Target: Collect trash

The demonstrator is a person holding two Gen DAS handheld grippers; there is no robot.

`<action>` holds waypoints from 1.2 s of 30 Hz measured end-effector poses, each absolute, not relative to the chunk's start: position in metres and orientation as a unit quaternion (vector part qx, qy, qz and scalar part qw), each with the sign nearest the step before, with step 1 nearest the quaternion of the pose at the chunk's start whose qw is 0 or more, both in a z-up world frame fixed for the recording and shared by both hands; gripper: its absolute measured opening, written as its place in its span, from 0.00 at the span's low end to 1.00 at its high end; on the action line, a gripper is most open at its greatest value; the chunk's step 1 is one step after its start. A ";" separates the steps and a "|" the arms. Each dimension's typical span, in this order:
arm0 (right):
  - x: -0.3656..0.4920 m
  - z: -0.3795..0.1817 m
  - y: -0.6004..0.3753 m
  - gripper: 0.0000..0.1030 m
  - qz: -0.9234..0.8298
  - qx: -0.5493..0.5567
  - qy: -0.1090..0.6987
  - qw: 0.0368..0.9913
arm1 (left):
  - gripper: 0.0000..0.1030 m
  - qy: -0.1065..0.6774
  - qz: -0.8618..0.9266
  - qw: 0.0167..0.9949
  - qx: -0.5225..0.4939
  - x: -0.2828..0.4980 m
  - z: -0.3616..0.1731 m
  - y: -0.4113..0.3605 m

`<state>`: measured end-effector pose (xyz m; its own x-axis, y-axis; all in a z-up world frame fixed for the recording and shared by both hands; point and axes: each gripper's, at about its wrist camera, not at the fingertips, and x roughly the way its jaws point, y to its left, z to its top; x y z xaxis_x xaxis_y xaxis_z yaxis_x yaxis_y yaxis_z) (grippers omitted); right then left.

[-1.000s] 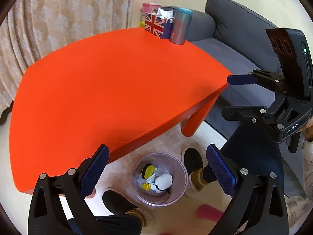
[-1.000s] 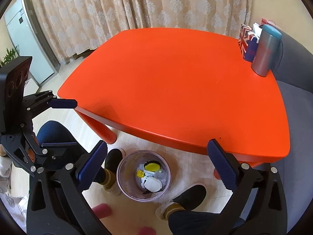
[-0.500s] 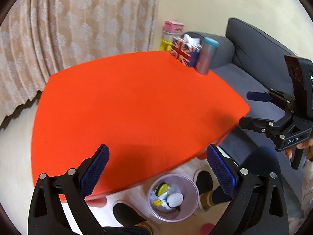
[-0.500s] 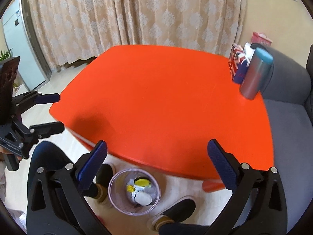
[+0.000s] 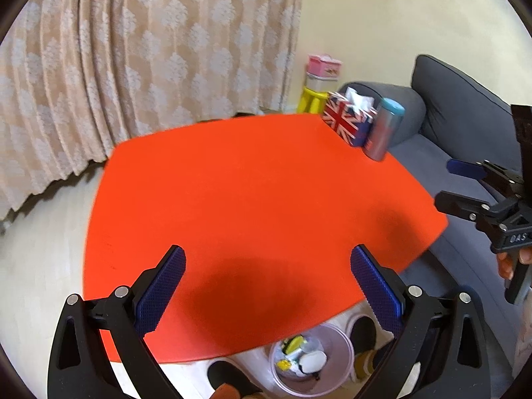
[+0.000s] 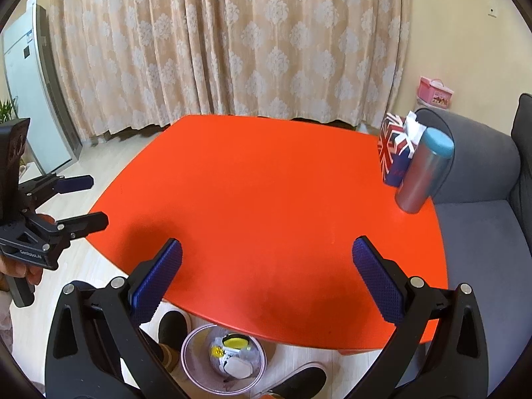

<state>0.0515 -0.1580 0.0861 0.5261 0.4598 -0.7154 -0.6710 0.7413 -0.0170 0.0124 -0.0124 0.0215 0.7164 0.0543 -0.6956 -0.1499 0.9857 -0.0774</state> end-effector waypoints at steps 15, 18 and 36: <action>0.056 0.094 -0.152 0.97 0.328 -0.145 0.347 0.867 | 0.94 0.362 0.097 0.924 -0.069 0.015 0.034 0.001; 0.057 0.095 -0.151 0.97 0.326 -0.144 0.347 0.867 | 0.94 0.362 0.093 0.925 -0.070 0.015 0.035 0.001; 0.062 0.090 -0.153 0.97 0.323 -0.141 0.352 0.868 | 0.94 0.363 0.090 0.925 -0.069 0.015 0.036 -0.001</action>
